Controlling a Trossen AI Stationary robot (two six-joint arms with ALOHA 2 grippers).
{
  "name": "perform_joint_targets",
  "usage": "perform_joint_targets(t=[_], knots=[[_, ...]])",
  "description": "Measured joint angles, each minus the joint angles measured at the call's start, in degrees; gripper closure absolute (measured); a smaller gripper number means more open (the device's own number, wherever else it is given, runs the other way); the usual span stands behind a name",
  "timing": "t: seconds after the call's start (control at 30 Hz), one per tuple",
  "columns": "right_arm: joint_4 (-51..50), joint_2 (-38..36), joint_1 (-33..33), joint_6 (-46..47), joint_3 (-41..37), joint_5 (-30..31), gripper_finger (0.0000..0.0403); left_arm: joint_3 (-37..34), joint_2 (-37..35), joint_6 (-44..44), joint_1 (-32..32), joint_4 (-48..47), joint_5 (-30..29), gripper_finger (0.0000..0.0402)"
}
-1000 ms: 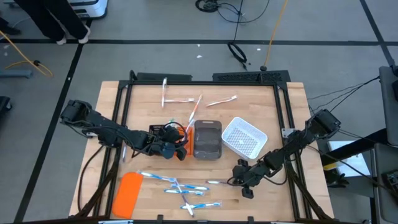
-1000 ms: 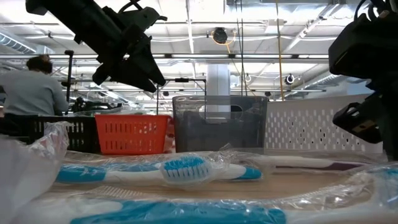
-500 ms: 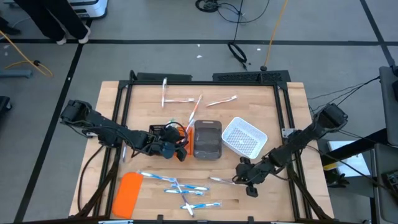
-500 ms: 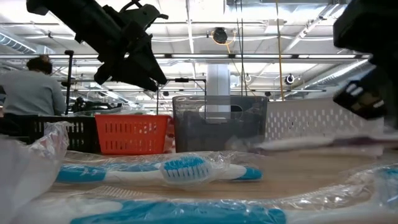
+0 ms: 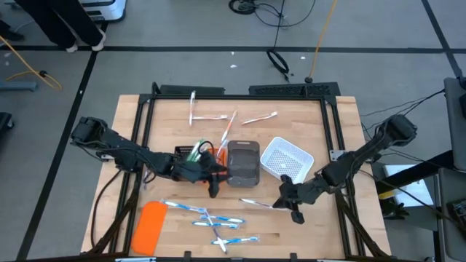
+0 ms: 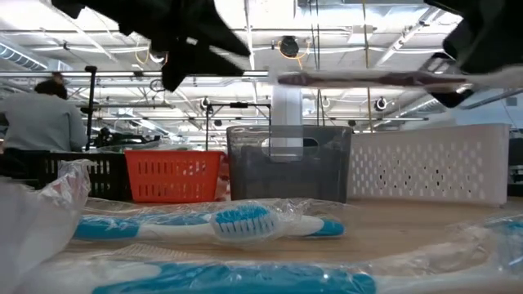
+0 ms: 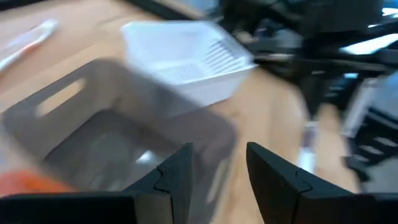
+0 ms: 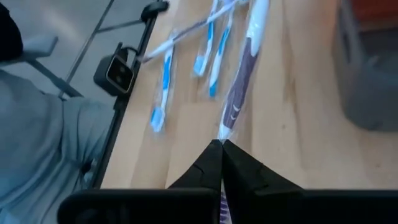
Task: Pick & Place Toothbrushes
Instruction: Put the violet toothbrush into the orange bin
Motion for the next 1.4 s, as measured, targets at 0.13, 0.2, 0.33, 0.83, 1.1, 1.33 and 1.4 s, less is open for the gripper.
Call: perform_joint_targets(t=[0.13,0.2,0.33,0.83,1.1,1.33,1.4], knots=[[-0.1,-0.7,-2.2,-1.1,0.0,-0.2,0.0402,2.2,0.0,5.2,0.0,0.8,3.7,0.0254],[-0.1,-0.8,-3.4,-1.3,0.0,-0.3,0.0402,4.9,0.0,6.9,0.0,-3.4,4.3,0.0254],[-0.1,-0.8,-5.4,-3.1,0.0,-0.4,0.0402,11.1,0.0,9.6,0.0,-14.3,3.7,0.0254],[-8.4,-0.8,-12.5,-11.5,8.8,-0.4,0.0403,23.5,8.1,19.3,1.0,-30.8,4.2,0.0254],[-9.3,-0.8,-14.8,-12.1,9.0,-2.0,0.0403,33.9,15.5,23.7,1.3,-41.2,4.8,0.0254],[-9.5,-0.8,-14.8,-12.5,9.0,-2.0,0.0403,40.1,20.4,27.5,2.9,-45.3,4.7,0.0254],[-9.5,-0.8,-14.8,-12.5,9.0,-2.0,0.0403,41.5,21.7,28.2,3.5,-46.0,4.7,0.0254]])
